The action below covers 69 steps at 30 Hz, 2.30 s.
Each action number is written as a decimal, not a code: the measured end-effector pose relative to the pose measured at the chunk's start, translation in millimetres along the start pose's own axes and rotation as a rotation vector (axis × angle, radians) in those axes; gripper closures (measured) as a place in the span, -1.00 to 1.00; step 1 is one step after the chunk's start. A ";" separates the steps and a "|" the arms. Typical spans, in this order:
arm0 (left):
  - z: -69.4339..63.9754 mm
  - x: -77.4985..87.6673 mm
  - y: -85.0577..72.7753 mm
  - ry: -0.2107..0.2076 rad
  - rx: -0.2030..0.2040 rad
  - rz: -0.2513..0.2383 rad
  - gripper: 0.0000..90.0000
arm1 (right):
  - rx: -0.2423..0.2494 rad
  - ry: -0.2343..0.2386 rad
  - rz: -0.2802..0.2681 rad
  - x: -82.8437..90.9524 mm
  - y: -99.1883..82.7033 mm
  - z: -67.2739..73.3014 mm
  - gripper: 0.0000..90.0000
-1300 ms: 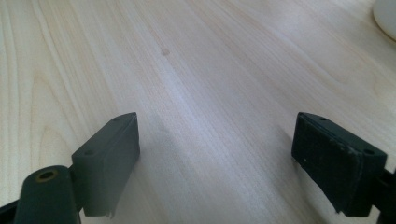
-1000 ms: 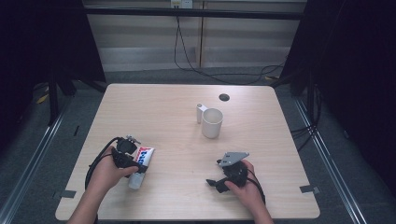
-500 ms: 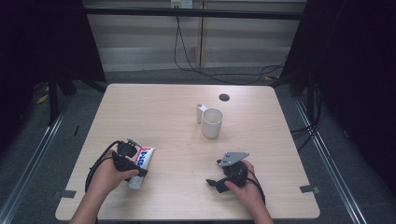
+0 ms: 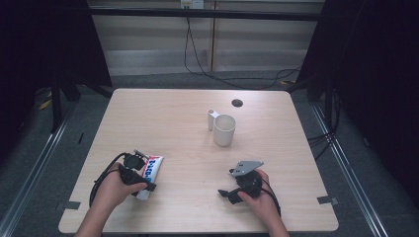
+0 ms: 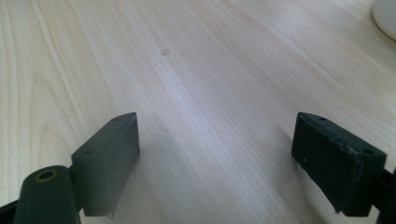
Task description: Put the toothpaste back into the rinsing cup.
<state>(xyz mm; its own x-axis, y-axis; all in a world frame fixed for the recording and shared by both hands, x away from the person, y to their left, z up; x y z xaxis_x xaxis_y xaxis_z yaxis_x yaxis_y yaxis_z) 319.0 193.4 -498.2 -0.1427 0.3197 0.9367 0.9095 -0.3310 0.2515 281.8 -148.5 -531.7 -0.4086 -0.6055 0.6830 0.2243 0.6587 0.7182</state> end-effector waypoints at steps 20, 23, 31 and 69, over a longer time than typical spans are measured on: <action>-5.0 1.0 1.0 0.044 0.040 0.053 -0.16 | 0.000 -0.002 0.000 0.1 0.0 0.2 -0.67; -5.1 1.7 2.5 0.048 0.054 0.056 -0.15 | 0.000 -0.002 0.000 0.0 0.0 0.2 -0.67; -5.9 0.5 4.0 0.053 0.097 0.068 -0.07 | -0.001 -0.003 0.000 0.0 0.1 0.3 -0.67; -13.9 21.0 11.6 0.037 -0.046 0.001 0.22 | -0.001 -0.001 0.001 0.1 0.1 0.2 -0.67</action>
<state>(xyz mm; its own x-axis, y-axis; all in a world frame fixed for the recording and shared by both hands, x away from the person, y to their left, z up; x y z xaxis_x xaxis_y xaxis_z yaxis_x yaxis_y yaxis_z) 321.1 183.9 -472.2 -0.1566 0.2861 0.9453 0.8908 -0.3725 0.2603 281.6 -148.4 -531.6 -0.4095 -0.6042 0.6836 0.2256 0.6590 0.7175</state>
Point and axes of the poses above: each handheld gripper's, and its own axes: x roughly backward along the jaws, y roughly out of its top, z roughly to its left, the point moved 3 cm from there along -x, roughly forward along the jaws, and after that the axes turned 13 degrees about x, right-handed, at the moved point
